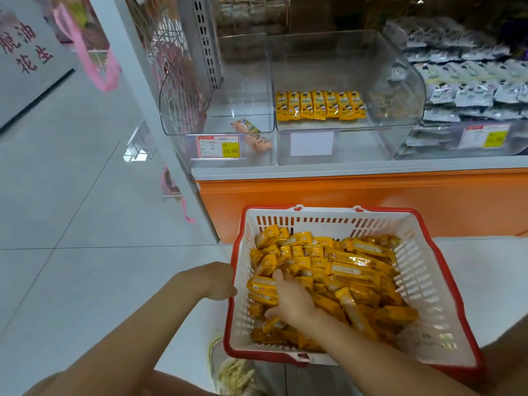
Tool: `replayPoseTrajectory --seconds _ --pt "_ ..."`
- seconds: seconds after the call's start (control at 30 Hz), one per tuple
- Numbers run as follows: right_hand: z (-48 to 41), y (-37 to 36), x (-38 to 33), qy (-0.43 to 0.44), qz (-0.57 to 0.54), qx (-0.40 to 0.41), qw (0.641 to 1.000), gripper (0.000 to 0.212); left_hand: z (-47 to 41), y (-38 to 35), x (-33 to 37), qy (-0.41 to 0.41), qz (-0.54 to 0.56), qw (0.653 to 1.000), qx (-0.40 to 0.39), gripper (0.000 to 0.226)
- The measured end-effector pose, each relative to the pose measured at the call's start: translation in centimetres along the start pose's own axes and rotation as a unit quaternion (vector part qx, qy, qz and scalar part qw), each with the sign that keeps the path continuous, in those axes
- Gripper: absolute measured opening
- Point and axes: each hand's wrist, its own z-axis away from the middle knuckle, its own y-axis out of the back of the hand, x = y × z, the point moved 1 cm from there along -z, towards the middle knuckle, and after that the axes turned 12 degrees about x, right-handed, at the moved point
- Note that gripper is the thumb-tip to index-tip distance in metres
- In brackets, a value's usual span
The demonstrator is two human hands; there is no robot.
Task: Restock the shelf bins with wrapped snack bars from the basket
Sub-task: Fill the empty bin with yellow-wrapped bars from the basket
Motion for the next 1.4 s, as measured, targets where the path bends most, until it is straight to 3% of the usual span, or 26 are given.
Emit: replayPoseTrajectory --seconds 0.13,0.23,0.33,0.4,0.43,0.53,0.6,0.63,0.7,0.77,0.8,0.93,1.03,1.2,1.4 --pt "0.3 -0.8 0.3 0.034 0.042 0.007 0.998 0.074 0.0 0.0 0.2 -0.015 -0.004 1.000 -0.001 0.029" --pt "0.1 -0.2 0.5 0.053 0.038 0.014 0.998 0.070 -0.2 0.0 0.2 -0.012 0.003 1.000 0.003 0.031" --pt "0.2 1.2 1.1 0.014 -0.057 0.021 0.998 0.067 -0.3 0.4 0.0 -0.007 0.012 1.000 0.011 0.035" --pt "0.6 2.7 2.0 -0.068 -0.206 0.015 0.976 0.067 -0.4 1.1 0.1 -0.007 0.020 0.999 0.024 0.035" --pt "1.0 3.6 2.4 -0.123 -0.317 -0.006 0.940 0.067 -0.6 1.4 0.1 -0.009 0.035 0.999 0.034 0.035" --pt "2.1 7.3 3.0 -0.242 -0.625 -0.078 0.738 0.057 -0.9 2.6 0.9 -0.018 0.132 0.989 0.058 0.039" --pt "2.2 9.6 3.2 -0.251 -0.700 -0.091 0.662 0.056 -0.9 3.5 1.7 -0.025 0.326 0.943 0.062 0.027" --pt "2.2 10.6 3.2 -0.242 -0.719 -0.090 0.646 0.053 -0.6 4.1 2.3 -0.029 0.440 0.895 0.065 0.019" --pt "2.3 12.5 2.8 -0.213 -0.746 -0.082 0.625 0.045 -0.3 5.4 3.2 -0.041 0.601 0.795 0.071 0.029" --pt "2.5 14.0 2.5 -0.170 -0.777 -0.084 0.601 0.049 -0.3 6.6 3.9 -0.060 0.675 0.730 0.085 0.028" --pt "2.7 14.7 2.4 -0.149 -0.785 -0.084 0.596 0.054 -0.3 7.1 4.3 -0.064 0.691 0.714 0.089 0.027" --pt "3.3 16.9 2.5 -0.101 -0.767 -0.016 0.634 0.048 -0.3 8.8 6.0 -0.058 0.745 0.659 0.082 0.040" --pt "3.5 18.0 3.0 -0.094 -0.720 0.077 0.683 0.039 0.0 10.1 7.4 -0.051 0.773 0.629 0.069 0.011" --pt "4.6 19.7 3.2 -0.045 -0.594 0.158 0.788 0.033 0.3 11.7 8.9 -0.090 0.755 0.648 0.057 0.028" --pt "5.5 21.0 3.7 0.068 -0.507 0.239 0.825 0.047 0.5 13.2 10.3 -0.115 0.748 0.650 0.068 0.038"
